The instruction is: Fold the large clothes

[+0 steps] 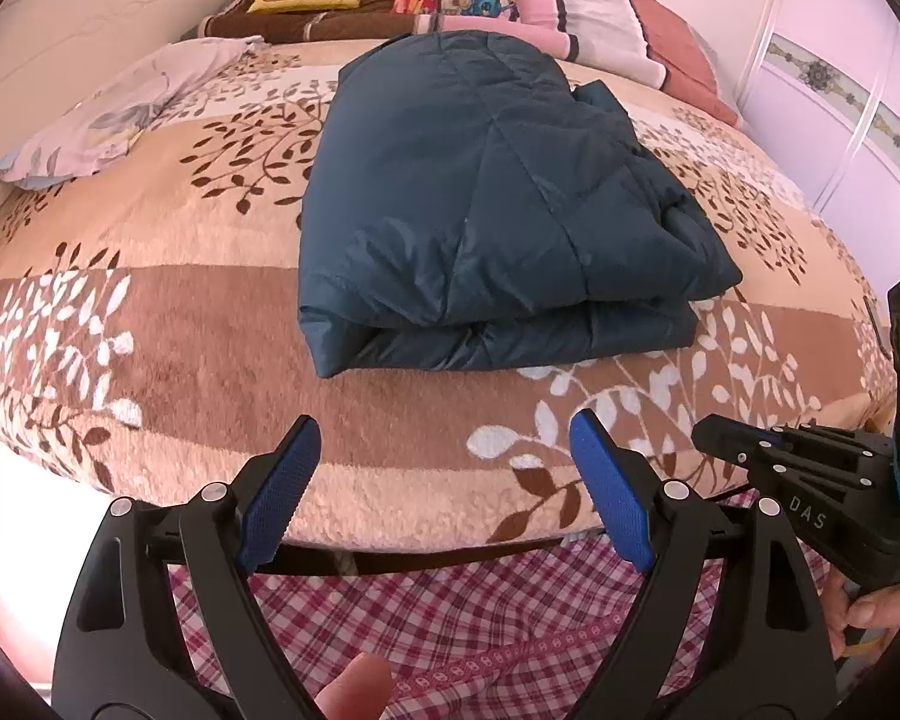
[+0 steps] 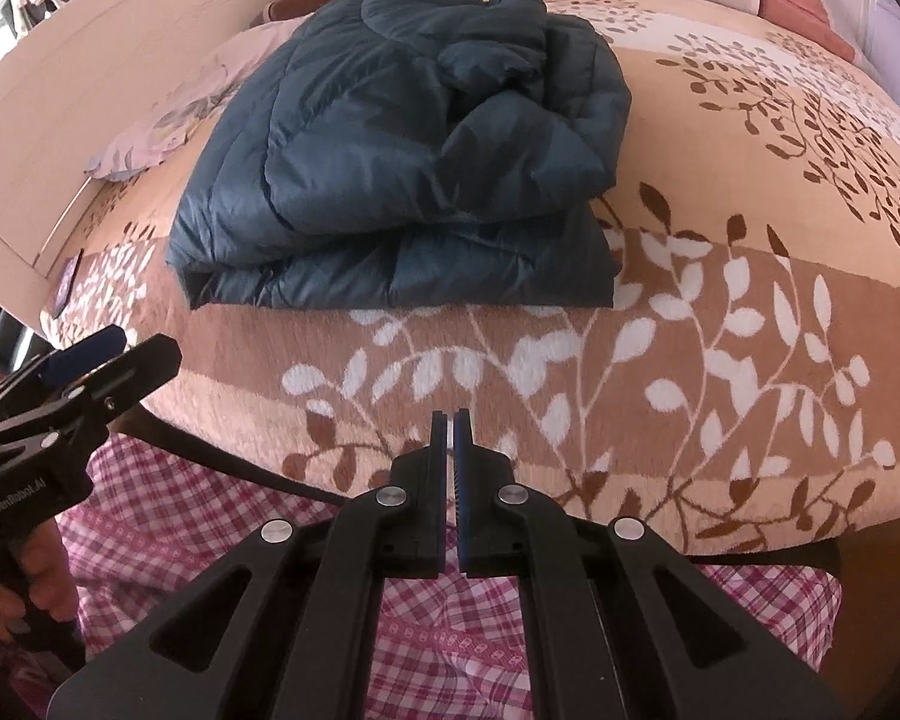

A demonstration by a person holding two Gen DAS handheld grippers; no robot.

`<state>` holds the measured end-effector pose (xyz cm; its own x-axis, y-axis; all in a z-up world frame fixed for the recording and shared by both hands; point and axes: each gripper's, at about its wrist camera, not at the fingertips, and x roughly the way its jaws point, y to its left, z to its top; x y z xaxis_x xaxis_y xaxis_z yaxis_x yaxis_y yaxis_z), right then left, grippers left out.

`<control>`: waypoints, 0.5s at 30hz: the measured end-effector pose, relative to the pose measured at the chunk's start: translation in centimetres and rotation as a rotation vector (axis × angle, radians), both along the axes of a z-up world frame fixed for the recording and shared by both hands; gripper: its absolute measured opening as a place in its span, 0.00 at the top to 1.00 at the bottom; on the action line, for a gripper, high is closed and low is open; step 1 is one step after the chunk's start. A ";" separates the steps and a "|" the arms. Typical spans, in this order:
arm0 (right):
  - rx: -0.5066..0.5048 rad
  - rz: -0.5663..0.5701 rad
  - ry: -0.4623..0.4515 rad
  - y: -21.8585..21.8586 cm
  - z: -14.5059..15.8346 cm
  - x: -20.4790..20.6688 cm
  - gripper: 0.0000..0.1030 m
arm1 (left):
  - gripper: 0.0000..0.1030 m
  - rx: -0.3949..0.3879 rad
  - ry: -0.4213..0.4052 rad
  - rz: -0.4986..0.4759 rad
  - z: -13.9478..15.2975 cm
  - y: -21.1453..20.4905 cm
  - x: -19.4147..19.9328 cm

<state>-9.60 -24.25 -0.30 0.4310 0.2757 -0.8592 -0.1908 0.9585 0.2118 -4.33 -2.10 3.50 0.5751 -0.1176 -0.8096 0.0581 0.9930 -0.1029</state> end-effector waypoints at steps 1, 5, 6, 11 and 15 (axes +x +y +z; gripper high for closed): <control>-0.002 -0.003 0.003 0.0 -0.1 0.0 0.96 | 0.18 0.000 0.003 0.000 -0.1 0.0 0.0; -0.007 -0.010 0.011 0.0 -0.3 0.0 0.95 | 0.18 0.004 0.015 -0.007 -0.4 -0.2 0.0; -0.009 -0.011 0.012 0.0 -0.3 0.0 0.85 | 0.18 0.004 0.015 -0.008 -0.4 -0.2 0.0; -0.021 -0.016 -0.007 0.0 -0.2 -0.2 0.57 | 0.18 0.006 0.027 -0.008 -0.7 -0.3 0.1; -0.023 -0.017 0.004 0.0 -0.4 -0.1 0.57 | 0.18 0.007 0.034 -0.007 -0.8 -0.3 0.1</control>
<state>-9.68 -24.25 -0.67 0.4322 0.2483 -0.8669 -0.1740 0.9662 0.1900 -4.25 -2.44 2.74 0.5468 -0.1159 -0.8292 0.0615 0.9933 -0.0983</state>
